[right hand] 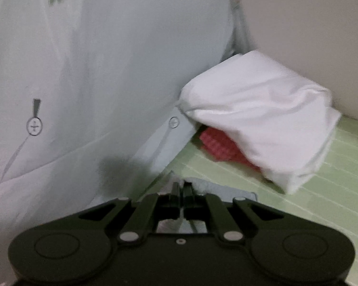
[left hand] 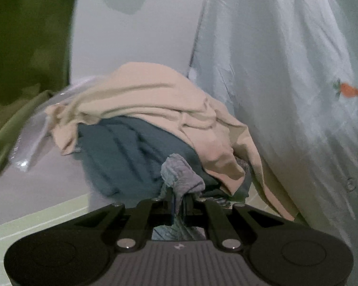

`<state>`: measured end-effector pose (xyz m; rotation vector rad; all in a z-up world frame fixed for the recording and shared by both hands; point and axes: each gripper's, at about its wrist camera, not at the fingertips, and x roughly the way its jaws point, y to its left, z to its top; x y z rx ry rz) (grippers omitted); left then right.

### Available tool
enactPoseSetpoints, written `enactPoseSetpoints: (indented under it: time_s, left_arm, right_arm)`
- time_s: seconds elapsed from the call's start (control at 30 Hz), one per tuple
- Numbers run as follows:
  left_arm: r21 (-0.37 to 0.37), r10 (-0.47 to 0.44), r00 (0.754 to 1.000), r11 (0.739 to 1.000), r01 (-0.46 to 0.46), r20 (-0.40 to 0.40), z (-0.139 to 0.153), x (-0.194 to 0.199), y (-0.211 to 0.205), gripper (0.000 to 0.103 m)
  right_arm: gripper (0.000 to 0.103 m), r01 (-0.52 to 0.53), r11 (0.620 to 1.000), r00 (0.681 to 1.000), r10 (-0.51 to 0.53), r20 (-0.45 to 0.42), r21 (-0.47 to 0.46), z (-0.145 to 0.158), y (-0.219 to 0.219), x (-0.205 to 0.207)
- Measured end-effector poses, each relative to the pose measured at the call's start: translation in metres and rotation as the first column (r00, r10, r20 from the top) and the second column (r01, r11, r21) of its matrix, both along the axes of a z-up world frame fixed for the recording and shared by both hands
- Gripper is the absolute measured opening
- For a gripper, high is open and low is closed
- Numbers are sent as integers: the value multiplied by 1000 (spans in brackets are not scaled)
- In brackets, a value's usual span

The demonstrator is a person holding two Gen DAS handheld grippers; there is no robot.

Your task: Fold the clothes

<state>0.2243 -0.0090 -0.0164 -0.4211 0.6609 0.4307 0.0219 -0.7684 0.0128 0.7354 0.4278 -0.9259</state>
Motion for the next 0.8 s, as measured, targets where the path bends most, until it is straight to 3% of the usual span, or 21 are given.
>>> enactPoseSetpoints:
  time_s: [0.13, 0.2, 0.27, 0.33, 0.37, 0.43, 0.47, 0.53, 0.67, 0.8]
  left_arm:
    - [16, 0, 999, 1000, 0, -32, -20, 46, -10, 8]
    - [22, 1, 999, 1000, 1, -53, -30, 66, -16, 16]
    - [55, -24, 996, 998, 29, -84, -34, 73, -24, 34]
    - [87, -48, 992, 994, 59, -116, -39, 79, -33, 49]
    - [102, -60, 989, 992, 74, -133, -41, 83, -37, 59]
    - [127, -78, 985, 987, 98, -152, -44, 82, -44, 78]
    - [131, -82, 987, 986, 101, -141, -43, 72, -46, 82]
    - [126, -104, 985, 985, 122, -140, -43, 51, -52, 83]
    - [134, -182, 965, 969, 209, -188, -47, 21, -72, 85]
    - [149, -232, 947, 952, 268, -222, -51, 4, -93, 87]
  right_arm:
    - [2, -32, 999, 996, 33, -86, 6, -21, -23, 67]
    - [3, -66, 998, 992, 68, -105, 25, -36, -36, 100]
    - [5, -132, 991, 988, 128, -92, -34, -46, -40, 131]
    - [51, -160, 982, 977, 142, -160, -105, -45, -37, 155]
    - [57, -164, 978, 973, 138, -183, -133, -44, -32, 158]
    - [64, -184, 970, 972, 155, -177, -160, -44, -20, 150]
    - [66, -190, 971, 968, 161, -191, -145, -49, -14, 139]
    - [74, -166, 981, 960, 136, -244, -105, -67, -4, 115]
    - [76, -88, 995, 935, 69, -347, -39, -104, 18, 66]
    - [80, -34, 999, 929, 40, -367, 23, -129, 29, 38]
